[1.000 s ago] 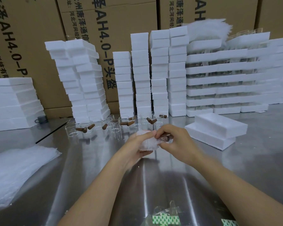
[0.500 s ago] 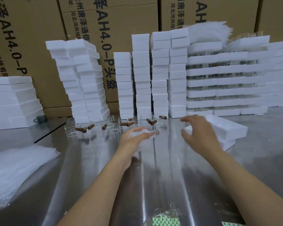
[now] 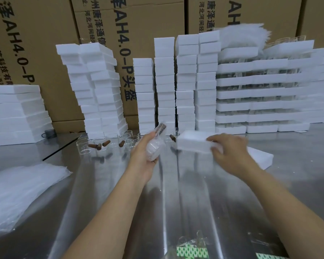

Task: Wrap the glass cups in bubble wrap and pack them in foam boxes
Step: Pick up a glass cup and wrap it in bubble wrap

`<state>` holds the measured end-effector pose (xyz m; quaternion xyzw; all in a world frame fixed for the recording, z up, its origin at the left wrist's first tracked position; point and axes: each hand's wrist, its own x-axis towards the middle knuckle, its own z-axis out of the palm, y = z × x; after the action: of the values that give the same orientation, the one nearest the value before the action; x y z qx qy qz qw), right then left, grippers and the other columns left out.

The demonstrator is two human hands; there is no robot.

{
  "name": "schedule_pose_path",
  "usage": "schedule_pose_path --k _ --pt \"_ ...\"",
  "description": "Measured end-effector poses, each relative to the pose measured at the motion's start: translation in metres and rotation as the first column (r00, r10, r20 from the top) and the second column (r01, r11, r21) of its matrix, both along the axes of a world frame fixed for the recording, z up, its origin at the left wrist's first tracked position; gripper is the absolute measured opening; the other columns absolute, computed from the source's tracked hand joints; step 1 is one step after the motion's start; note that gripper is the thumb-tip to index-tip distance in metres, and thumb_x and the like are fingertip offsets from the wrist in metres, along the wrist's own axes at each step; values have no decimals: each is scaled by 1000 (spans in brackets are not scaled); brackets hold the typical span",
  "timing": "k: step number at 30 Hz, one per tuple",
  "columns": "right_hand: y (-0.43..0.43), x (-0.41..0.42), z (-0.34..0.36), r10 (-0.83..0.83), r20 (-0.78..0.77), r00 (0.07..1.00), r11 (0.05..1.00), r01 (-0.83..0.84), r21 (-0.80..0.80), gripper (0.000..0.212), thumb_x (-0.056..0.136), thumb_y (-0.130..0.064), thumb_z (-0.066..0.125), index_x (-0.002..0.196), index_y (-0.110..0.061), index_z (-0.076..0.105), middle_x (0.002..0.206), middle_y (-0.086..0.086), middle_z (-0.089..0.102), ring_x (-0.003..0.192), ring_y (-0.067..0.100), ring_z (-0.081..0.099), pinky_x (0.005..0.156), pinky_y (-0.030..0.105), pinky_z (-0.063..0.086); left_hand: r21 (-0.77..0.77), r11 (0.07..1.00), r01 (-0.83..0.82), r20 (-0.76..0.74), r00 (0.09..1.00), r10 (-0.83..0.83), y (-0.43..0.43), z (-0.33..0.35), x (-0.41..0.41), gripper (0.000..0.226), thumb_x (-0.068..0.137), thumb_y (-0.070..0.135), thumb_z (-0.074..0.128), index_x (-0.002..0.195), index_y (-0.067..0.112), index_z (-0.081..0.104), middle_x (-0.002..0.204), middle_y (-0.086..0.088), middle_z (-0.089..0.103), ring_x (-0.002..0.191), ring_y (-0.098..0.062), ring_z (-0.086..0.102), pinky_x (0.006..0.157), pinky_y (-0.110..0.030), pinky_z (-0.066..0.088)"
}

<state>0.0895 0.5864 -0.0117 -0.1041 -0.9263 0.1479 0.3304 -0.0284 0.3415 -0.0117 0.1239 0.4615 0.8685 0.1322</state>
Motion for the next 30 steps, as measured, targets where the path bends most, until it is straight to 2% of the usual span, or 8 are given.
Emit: schedule_pose_path --k 3,7,11,14,16,19,25,30 --pt "-44 -4 -9 307 171 936 950 -313 7 35 91 -19 65 123 -30 73 126 -9 73 124 17 63 117 41 32 -123 984 -128 -174 979 105 3 -2 1 59 65 42 93 121 29 78 123 1 79 114 -18 73 97 -33 57" --pt "-69 -5 -16 434 198 879 901 -427 -79 33 87 -17 65 114 -33 74 110 -14 75 110 11 64 115 40 35 -328 912 -246 -408 908 98 7 -8 7 52 61 61 92 109 53 76 121 21 74 104 10 69 80 -11 51" --pt "-63 -3 -18 461 161 873 885 -441 -148 29 90 -13 69 113 -30 76 111 -16 75 108 5 66 114 39 39 -398 859 -322 -519 851 78 9 -15 2 39 74 53 92 108 46 75 127 18 69 123 -1 61 99 -26 49" --pt "-61 -4 -19 470 164 868 879 -443 -176 31 91 -13 69 115 -31 76 112 -17 75 109 2 65 115 38 39 -475 800 -368 -593 805 18 7 -22 -2 34 82 46 92 109 43 71 126 26 66 120 16 52 99 -24 41" --pt "-61 -4 -19 469 172 866 879 -440 -183 31 91 -13 69 114 -33 75 111 -20 74 107 -2 63 116 38 38 -522 743 -419 -638 770 -14 6 -24 -3 35 80 56 90 107 48 68 123 35 64 118 21 49 103 -26 37" --pt "-59 -4 -19 471 203 859 879 -438 -189 31 90 -14 69 112 -35 75 109 -22 73 105 -5 62 115 40 37 -613 560 -558 -703 709 -63 4 -26 -4 44 67 84 73 102 61 60 115 44 58 118 5 52 106 -31 20" --pt "-56 -4 -18 462 250 851 886 -427 -183 32 88 -12 67 109 -34 75 105 -16 74 104 3 65 110 38 42 -720 507 -474 -631 752 -193 -6 -30 -10 55 62 95 64 107 65 56 117 45 55 117 1 53 93 -22 36" --pt "-54 -4 -18 432 254 865 899 -393 -190 33 87 -12 68 109 -35 76 103 -15 74 102 5 66 107 35 44 -788 467 -402 -559 784 -269 -13 -34 -16 64 81 75 75 136 47 58 140 23 57 132 -11 53 107 -34 42"
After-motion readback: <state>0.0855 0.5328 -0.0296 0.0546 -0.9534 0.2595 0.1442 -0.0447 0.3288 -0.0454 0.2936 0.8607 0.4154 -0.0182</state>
